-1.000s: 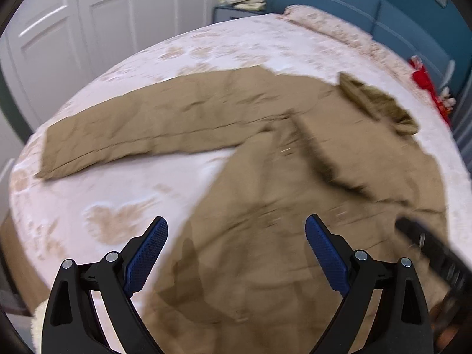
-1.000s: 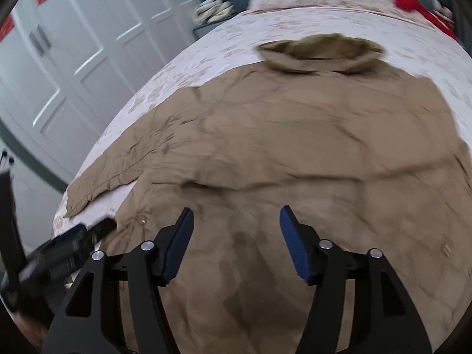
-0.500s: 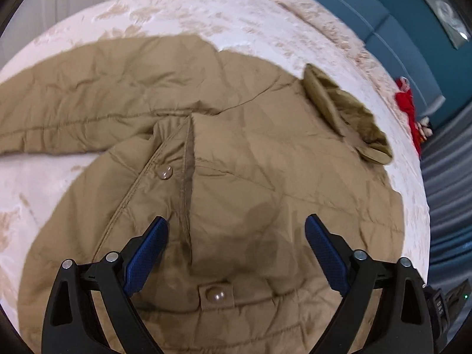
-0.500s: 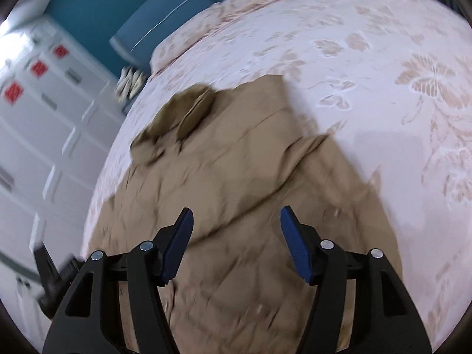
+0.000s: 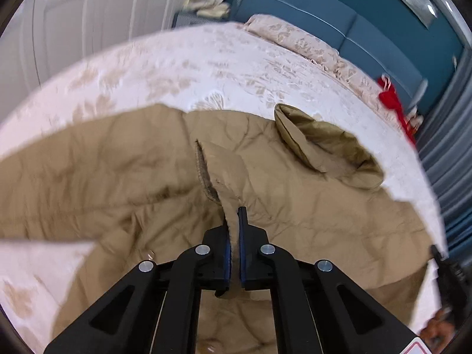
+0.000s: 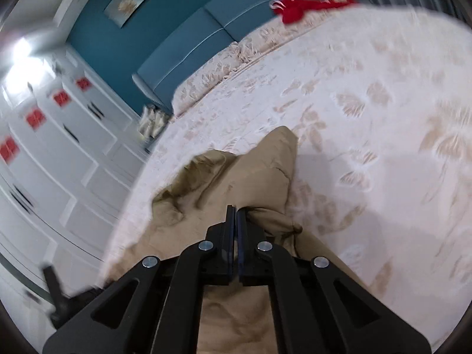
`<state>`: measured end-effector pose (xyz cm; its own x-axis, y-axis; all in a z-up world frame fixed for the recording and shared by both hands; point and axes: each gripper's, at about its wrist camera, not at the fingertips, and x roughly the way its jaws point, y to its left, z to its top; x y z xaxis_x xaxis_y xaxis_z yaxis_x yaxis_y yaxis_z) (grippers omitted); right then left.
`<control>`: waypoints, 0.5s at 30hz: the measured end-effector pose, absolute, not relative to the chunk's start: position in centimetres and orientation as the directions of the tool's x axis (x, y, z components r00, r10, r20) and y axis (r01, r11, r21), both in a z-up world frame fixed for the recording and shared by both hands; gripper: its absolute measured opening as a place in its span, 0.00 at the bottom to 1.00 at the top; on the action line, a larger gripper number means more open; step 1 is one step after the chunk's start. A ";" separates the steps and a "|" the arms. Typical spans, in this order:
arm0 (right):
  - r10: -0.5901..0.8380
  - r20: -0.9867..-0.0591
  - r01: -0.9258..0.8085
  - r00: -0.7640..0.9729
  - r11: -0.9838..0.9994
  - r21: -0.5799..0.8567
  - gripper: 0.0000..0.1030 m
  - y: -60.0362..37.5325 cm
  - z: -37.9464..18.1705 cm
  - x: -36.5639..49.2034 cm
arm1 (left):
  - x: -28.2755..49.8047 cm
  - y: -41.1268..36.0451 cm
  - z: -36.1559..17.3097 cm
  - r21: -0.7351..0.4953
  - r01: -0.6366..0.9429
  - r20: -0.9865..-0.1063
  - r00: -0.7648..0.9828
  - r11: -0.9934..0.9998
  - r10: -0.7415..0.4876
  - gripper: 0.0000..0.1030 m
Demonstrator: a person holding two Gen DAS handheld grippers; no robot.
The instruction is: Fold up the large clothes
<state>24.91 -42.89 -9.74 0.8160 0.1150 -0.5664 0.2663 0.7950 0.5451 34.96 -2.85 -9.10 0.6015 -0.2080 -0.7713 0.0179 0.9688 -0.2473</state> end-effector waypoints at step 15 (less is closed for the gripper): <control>-0.060 -0.817 0.423 0.574 0.876 0.233 0.20 -40.7 -14.9 25.3 | 33.9 -4.3 -14.1 -0.063 0.017 -0.838 0.542 0.998 -0.062 0.24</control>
<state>25.26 -40.74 -14.85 0.5737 -0.0598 -0.8169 0.4227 0.8759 0.2328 33.93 -4.33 -14.11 0.5420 -0.0623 -0.8381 0.0169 0.9979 -0.0633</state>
